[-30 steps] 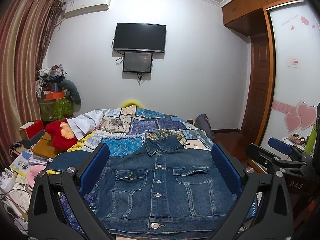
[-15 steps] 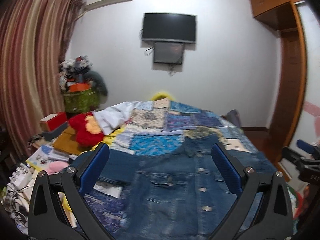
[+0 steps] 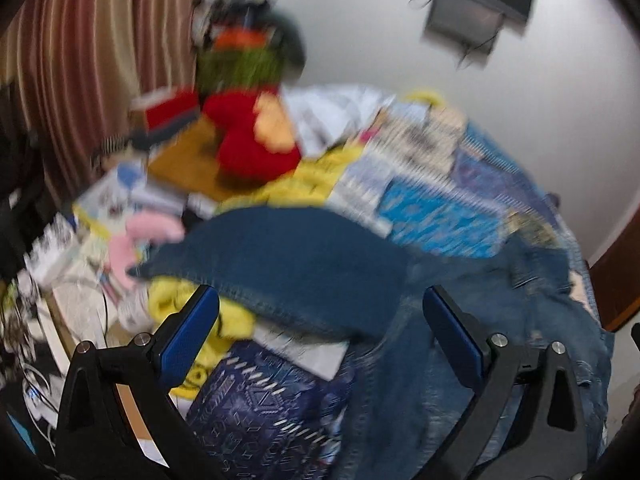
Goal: Fold large clothes
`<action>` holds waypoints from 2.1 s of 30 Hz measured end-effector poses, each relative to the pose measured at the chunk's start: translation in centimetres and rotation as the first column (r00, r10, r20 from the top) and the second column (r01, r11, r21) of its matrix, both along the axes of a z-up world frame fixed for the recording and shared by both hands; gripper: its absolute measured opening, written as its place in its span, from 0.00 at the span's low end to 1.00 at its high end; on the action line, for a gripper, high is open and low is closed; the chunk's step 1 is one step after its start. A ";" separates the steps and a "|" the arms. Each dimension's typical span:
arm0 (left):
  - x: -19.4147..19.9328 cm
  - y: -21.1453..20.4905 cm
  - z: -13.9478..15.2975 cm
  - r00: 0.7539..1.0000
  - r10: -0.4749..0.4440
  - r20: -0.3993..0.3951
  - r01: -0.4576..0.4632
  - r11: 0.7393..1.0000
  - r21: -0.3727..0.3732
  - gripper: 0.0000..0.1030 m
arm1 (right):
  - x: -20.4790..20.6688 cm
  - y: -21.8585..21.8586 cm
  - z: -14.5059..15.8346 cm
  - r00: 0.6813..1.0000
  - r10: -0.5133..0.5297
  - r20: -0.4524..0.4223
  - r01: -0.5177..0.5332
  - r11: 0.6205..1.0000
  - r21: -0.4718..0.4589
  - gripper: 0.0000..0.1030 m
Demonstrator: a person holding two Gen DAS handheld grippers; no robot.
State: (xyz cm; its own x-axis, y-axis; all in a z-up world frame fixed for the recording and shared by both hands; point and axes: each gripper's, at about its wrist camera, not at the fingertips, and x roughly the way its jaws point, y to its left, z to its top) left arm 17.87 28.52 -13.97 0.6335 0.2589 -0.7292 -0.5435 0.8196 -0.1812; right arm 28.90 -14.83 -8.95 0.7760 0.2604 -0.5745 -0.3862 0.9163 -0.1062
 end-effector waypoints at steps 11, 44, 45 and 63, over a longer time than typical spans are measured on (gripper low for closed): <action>2.6 5.8 -9.6 0.991 0.033 -0.129 -0.085 0.905 -0.417 0.57 | 8.6 1.6 -6.8 0.952 0.042 -0.304 -0.024 0.998 0.060 1.00; 13.6 -12.1 -12.3 0.884 -0.356 -0.302 0.333 0.934 -0.128 0.12 | 3.2 -3.4 -1.7 0.975 0.065 -0.214 -0.046 0.995 0.092 1.00; 13.0 -11.7 -12.3 0.883 -0.362 -0.300 0.332 0.931 -0.149 0.18 | 3.0 -3.5 -1.5 0.976 0.066 -0.209 -0.048 0.995 0.088 1.00; 4.5 5.2 -9.6 0.992 0.042 -0.119 -0.073 0.961 -0.268 0.51 | 2.6 0.7 -2.6 0.967 0.128 -0.219 -0.108 0.989 0.102 1.00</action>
State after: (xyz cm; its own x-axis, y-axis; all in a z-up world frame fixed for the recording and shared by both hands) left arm 22.38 33.68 -23.56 0.5342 0.0752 -0.8420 -0.6177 0.7147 -0.3281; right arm 31.52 -14.17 -11.52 0.5904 0.3997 -0.7012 -0.4966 0.8648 0.0749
